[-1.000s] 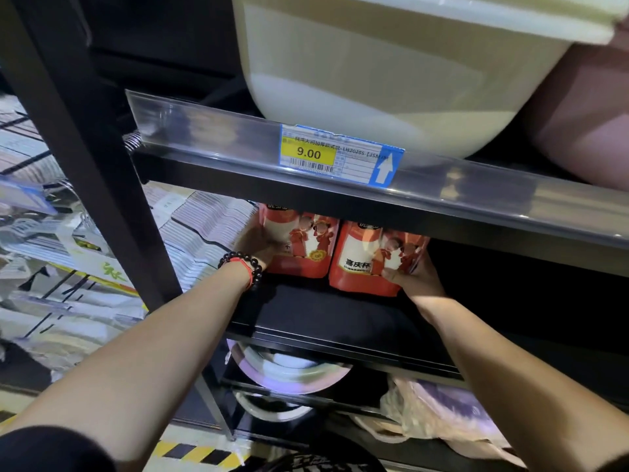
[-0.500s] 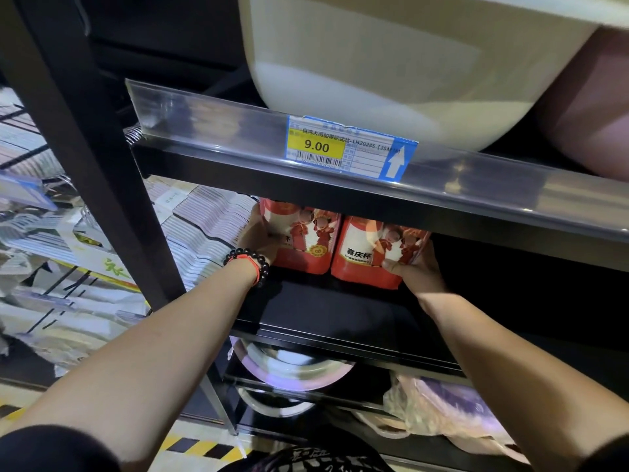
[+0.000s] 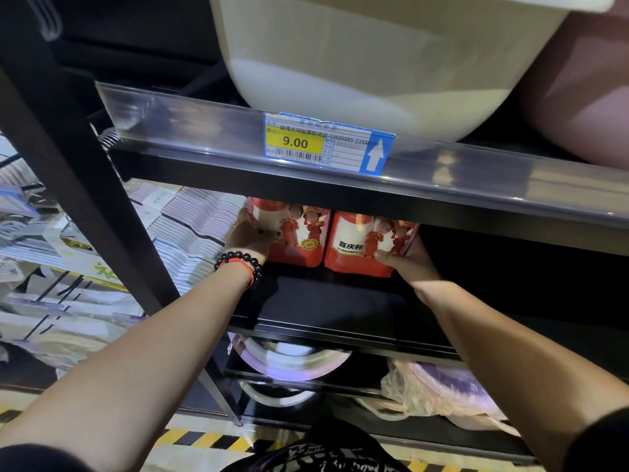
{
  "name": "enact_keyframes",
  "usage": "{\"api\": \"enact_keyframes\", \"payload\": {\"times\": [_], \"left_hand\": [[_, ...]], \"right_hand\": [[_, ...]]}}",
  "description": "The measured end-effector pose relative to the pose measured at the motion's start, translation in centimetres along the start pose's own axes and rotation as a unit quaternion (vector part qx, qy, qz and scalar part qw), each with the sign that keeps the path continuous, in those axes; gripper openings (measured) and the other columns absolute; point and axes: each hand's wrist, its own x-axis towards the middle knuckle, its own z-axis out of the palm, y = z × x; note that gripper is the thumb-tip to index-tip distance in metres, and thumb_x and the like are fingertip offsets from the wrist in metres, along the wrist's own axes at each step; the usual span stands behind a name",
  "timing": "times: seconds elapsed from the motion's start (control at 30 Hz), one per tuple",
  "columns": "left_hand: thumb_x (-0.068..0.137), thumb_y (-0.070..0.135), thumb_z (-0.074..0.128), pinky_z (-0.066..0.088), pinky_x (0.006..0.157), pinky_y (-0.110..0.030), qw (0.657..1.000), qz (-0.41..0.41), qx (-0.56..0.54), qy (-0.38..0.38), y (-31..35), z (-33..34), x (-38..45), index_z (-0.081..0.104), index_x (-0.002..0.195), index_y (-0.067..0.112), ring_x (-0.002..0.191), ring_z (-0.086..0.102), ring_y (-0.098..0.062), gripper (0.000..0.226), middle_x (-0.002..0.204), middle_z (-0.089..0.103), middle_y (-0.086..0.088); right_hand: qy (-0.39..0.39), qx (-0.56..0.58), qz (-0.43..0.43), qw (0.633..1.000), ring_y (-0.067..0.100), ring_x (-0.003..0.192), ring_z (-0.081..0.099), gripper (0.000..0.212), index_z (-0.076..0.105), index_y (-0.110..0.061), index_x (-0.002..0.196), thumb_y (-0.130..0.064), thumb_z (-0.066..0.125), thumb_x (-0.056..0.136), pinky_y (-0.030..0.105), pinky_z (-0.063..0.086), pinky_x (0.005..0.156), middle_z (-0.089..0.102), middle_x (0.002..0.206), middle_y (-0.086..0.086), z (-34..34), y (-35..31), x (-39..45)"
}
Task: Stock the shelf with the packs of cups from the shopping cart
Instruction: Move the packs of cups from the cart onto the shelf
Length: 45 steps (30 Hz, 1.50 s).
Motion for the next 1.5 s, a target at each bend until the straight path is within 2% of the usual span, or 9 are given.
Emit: {"api": "enact_keyframes", "payload": {"times": [0.2, 0.37, 0.53, 0.8, 0.97, 1.13, 1.27, 1.37, 1.5], "left_hand": [[0.09, 0.029, 0.064, 0.036, 0.07, -0.029, 0.997, -0.009, -0.048, 0.057, -0.4, 0.1, -3.4, 0.058, 0.105, 0.008, 0.091, 0.063, -0.032, 0.026, 0.089, 0.064, -0.008], [0.088, 0.028, 0.053, 0.04, 0.071, -0.032, 1.0, -0.02, -0.012, -0.009, -1.1, 0.4, -7.2, 0.06, 0.076, 0.011, 0.087, 0.063, -0.035, 0.022, 0.085, 0.068, -0.014], [0.086, 0.024, 0.058, 0.038, 0.073, -0.024, 0.993, 0.011, -0.003, -0.114, -1.3, 1.0, -11.1, 0.065, 0.077, 0.026, 0.08, 0.061, -0.018, 0.011, 0.071, 0.063, 0.013], [0.086, 0.019, 0.059, 0.045, 0.077, -0.028, 0.988, -0.019, 0.001, -0.15, -2.9, 0.0, -17.2, 0.068, 0.085, 0.015, 0.081, 0.062, -0.018, 0.01, 0.078, 0.069, 0.002], [0.088, 0.015, 0.056, 0.04, 0.058, -0.012, 0.99, -0.041, -0.046, -0.126, -3.9, -1.1, -21.2, 0.06, 0.072, 0.018, 0.058, 0.05, -0.006, 0.017, 0.064, 0.057, 0.008], [0.089, 0.014, 0.056, 0.044, 0.07, -0.028, 0.977, -0.131, -0.138, -0.091, -6.0, -2.2, -27.6, 0.063, 0.079, 0.004, 0.068, 0.053, -0.016, 0.016, 0.072, 0.058, -0.002], [0.09, 0.012, 0.055, 0.044, 0.051, -0.02, 0.974, -0.171, -0.147, -0.038, -7.7, -4.5, -33.1, 0.064, 0.072, 0.018, 0.048, 0.051, -0.003, 0.02, 0.062, 0.061, 0.005], [0.089, 0.008, 0.055, 0.047, 0.063, -0.027, 0.967, -0.2, -0.157, 0.022, -9.0, -7.4, -36.5, 0.063, 0.073, 0.019, 0.062, 0.056, -0.01, 0.021, 0.064, 0.061, 0.005], [0.09, 0.018, 0.055, 0.041, 0.058, -0.022, 0.954, -0.231, -0.162, 0.102, -11.6, -12.3, -40.9, 0.06, 0.073, 0.018, 0.064, 0.054, -0.015, 0.017, 0.074, 0.061, -0.005]], "right_hand": [[0.072, -0.01, 0.086, 0.994, 0.031, 0.125, 0.057, 0.08, 0.037, -0.004, 0.15, -0.005, 0.081, 0.083, 0.044, 0.045, 0.108, 0.057, 0.138, 0.018, 0.1, 2.2, -1.6], [0.086, -0.049, 0.127, 0.987, 0.021, 0.095, 0.064, 0.039, 0.063, -0.008, 0.124, -0.015, 0.075, 0.088, 0.04, 0.051, 0.097, 0.069, 0.096, 0.005, 0.2, 3.9, -6.1], [0.046, -0.055, 0.083, 0.994, 0.015, 0.087, 0.064, 0.014, 0.07, -0.017, 0.094, -0.004, 0.07, 0.089, 0.028, 0.05, 0.091, 0.069, 0.084, -0.003, 2.1, 2.5, -10.3], [-0.048, -0.061, 0.031, 0.996, 0.008, 0.07, 0.057, 0.027, 0.067, -0.03, 0.084, -0.004, 0.068, 0.088, 0.014, 0.047, 0.071, 0.062, 0.076, -0.005, 3.6, 0.4, -14.5], [-0.115, -0.056, 0.016, 0.992, 0.009, 0.067, 0.055, 0.029, 0.066, -0.031, 0.083, -0.003, 0.067, 0.089, 0.01, 0.045, 0.065, 0.061, 0.073, -0.005, 3.4, 0.3, -16.6], [-0.2, -0.036, 0.007, 0.979, 0.014, 0.071, 0.052, 0.03, 0.067, -0.023, 0.084, 0.006, 0.061, 0.089, 0.023, 0.044, 0.073, 0.057, 0.072, -0.001, 3.4, 0.8, -20.0], [-0.269, -0.06, -0.002, 0.961, 0.012, 0.067, 0.051, 0.021, 0.066, -0.018, 0.089, 0.002, 0.062, 0.09, 0.018, 0.043, 0.065, 0.058, 0.075, 0.002, 5.4, 0.9, -23.3], [-0.331, -0.08, -0.014, 0.94, 0.012, 0.069, 0.054, 0.022, 0.066, -0.021, 0.087, 0.001, 0.065, 0.089, 0.023, 0.044, 0.072, 0.06, 0.071, -0.002, 8.5, 0.3, -26.2], [-0.406, -0.113, -0.063, 0.905, 0.012, 0.075, 0.06, 0.028, 0.066, -0.032, 0.081, -0.005, 0.068, 0.087, 0.024, 0.049, 0.077, 0.066, 0.074, -0.008, 13.8, -1.0, -30.4]]}}
